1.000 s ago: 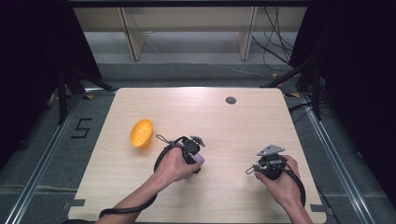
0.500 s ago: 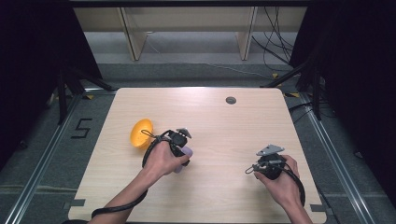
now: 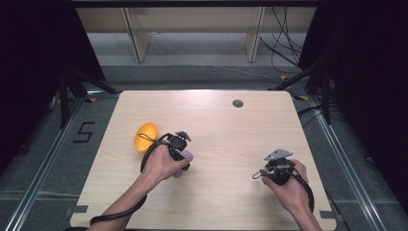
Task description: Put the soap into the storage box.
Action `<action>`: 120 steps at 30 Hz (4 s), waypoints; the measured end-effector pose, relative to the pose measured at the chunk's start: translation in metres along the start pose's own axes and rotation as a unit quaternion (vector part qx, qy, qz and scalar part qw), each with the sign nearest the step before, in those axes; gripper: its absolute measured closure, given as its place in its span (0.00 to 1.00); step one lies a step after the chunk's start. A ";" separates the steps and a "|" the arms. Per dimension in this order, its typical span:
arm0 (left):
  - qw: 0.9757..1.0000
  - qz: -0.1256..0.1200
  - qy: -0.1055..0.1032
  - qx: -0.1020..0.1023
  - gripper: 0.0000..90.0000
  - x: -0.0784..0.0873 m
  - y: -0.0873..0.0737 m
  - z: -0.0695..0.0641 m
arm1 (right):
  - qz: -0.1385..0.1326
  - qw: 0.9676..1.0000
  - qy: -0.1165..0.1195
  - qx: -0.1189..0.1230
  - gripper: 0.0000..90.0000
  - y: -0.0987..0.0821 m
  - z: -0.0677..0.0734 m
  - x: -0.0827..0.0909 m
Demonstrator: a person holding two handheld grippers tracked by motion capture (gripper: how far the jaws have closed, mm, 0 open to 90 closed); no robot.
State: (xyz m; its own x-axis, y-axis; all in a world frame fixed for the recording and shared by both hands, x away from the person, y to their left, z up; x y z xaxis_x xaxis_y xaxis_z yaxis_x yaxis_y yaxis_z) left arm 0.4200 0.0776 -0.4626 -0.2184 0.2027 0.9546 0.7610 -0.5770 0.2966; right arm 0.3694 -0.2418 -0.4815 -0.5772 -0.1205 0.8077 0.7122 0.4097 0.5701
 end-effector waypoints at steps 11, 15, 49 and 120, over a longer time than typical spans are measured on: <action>1.000 -0.013 0.003 0.021 0.54 0.005 -0.001 0.005 | 0.001 1.000 0.001 -0.001 0.47 0.000 0.000 0.000; 1.000 -0.016 0.004 0.021 0.54 0.007 -0.001 0.008 | 0.000 1.000 0.001 0.000 0.47 0.000 0.000 0.000; 0.997 -0.033 0.021 0.069 0.54 0.024 0.001 0.048 | -0.001 1.000 0.003 0.001 0.47 0.001 0.001 -0.001; 0.987 -0.017 0.048 0.151 0.54 0.036 0.006 0.121 | -0.001 1.000 0.002 0.006 0.46 0.000 0.003 0.000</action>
State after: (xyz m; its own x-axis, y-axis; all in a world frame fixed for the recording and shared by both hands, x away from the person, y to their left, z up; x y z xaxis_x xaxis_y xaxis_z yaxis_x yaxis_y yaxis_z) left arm 0.4908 0.1771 -0.4294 -0.2925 0.1341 0.9468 0.8962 -0.3069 0.3203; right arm 0.3689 -0.2392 -0.4819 -0.5771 -0.1257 0.8069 0.7061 0.4195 0.5704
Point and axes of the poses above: each handheld gripper's, and its own axes: x roughly backward along the jaws, y roughly out of its top, z roughly to its left, the point moved 3 cm from there along -x, roughly forward along the jaws, and after that the axes turned 6 degrees about -x, right-handed, at the moved point
